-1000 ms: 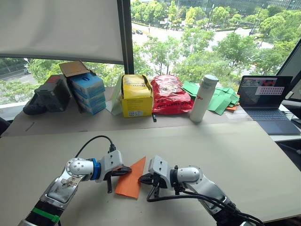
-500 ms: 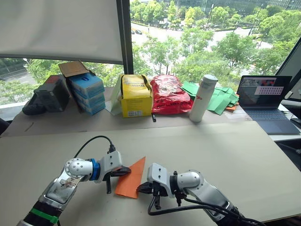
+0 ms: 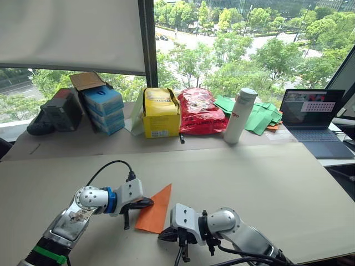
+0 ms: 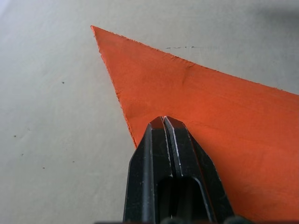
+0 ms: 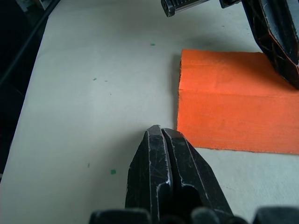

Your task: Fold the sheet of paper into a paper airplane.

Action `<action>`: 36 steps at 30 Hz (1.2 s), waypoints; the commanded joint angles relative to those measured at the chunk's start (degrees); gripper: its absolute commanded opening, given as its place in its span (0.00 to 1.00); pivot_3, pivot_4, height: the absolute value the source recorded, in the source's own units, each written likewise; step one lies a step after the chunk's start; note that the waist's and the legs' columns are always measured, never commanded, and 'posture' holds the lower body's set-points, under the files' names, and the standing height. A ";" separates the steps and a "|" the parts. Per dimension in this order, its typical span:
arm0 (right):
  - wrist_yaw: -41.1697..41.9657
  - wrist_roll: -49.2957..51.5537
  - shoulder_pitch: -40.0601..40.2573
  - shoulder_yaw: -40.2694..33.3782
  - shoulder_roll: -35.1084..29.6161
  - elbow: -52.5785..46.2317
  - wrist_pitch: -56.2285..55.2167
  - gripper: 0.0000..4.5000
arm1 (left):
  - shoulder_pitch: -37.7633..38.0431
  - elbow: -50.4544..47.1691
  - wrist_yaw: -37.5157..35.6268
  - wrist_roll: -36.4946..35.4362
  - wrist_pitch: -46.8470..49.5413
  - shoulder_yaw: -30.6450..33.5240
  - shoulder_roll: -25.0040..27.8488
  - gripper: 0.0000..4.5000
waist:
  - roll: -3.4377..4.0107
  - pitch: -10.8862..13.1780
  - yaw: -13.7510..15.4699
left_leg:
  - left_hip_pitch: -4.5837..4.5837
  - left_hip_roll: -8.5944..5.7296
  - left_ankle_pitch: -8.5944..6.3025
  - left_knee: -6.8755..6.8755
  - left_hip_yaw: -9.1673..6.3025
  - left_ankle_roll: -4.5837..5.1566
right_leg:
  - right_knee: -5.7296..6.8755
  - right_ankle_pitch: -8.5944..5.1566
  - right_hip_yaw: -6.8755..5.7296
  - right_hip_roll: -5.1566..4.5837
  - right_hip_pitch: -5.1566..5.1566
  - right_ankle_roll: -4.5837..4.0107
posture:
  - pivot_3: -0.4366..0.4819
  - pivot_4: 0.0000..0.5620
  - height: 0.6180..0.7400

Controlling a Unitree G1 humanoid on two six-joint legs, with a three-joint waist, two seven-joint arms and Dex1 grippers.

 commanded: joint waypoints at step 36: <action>-14.97 11.52 0.46 -21.15 -1.62 -8.21 8.95 0.00 | -41.57 61.23 -29.33 1.20 -82.60 -9.41 -11.27 0.80 | -0.28 0.31 0.96 | -1.87 -0.14 0.09 1.37 -0.12 0.01 | 0.10 0.29 -0.98 0.72 -0.76 0.44 | 0.48 0.27 1.00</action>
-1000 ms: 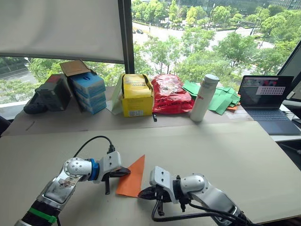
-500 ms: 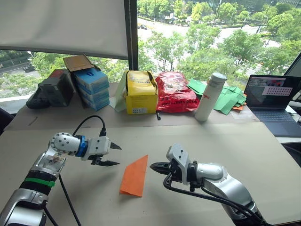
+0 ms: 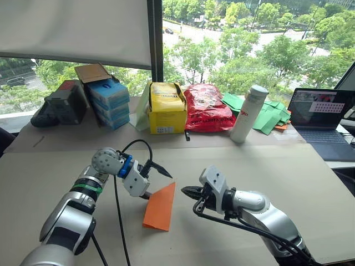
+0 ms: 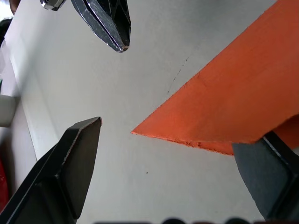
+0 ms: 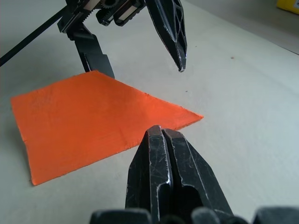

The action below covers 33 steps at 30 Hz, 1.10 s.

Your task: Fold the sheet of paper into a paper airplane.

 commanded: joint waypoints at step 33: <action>-6.42 -5.15 -0.92 -2.95 0.00 2.82 -11.15 0.00 | 21.72 -43.58 18.50 6.00 57.73 4.57 10.00 0.18 | 0.02 0.00 -0.52 | 0.09 0.05 0.04 0.14 -0.04 -0.06 | 0.20 0.03 0.21 0.13 0.08 0.09 | 0.48 0.27 1.00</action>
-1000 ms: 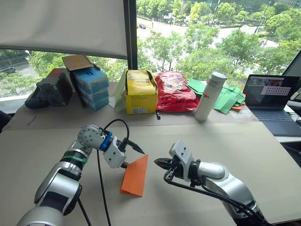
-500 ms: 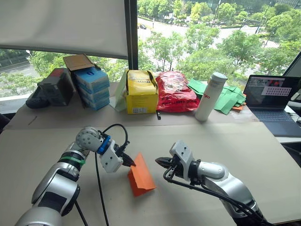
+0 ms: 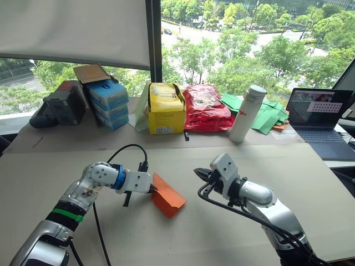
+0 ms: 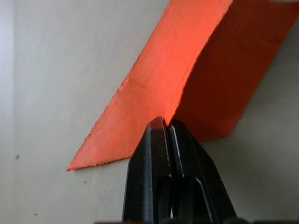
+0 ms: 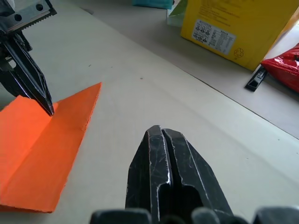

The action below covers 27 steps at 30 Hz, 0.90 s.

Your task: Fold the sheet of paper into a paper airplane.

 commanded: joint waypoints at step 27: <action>2.68 -5.38 7.30 14.35 1.46 -9.57 -5.87 0.99 | 27.07 -26.83 7.43 -26.59 28.40 24.68 2.97 0.69 | 0.02 0.02 0.05 | 0.85 0.01 -0.01 -0.15 0.09 -0.04 | -0.13 -0.02 0.36 -0.05 0.58 -0.03 | 0.48 0.27 1.00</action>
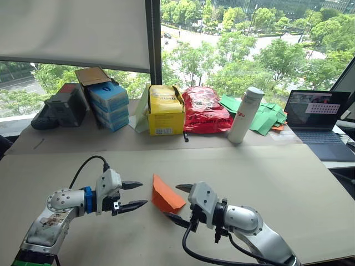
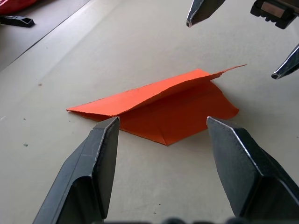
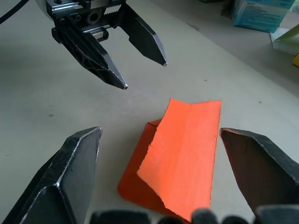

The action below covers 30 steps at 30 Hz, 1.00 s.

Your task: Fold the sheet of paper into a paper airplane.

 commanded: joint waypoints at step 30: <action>11.97 -2.91 -10.13 -2.17 -4.67 16.78 -22.73 0.02 | 1.07 -9.08 -4.46 -8.41 9.84 3.73 9.26 0.69 | 0.06 0.04 -0.36 | 0.09 0.00 0.04 -0.11 0.05 -0.08 | -0.02 -0.05 0.07 0.07 0.00 -0.08 | 0.48 0.27 1.00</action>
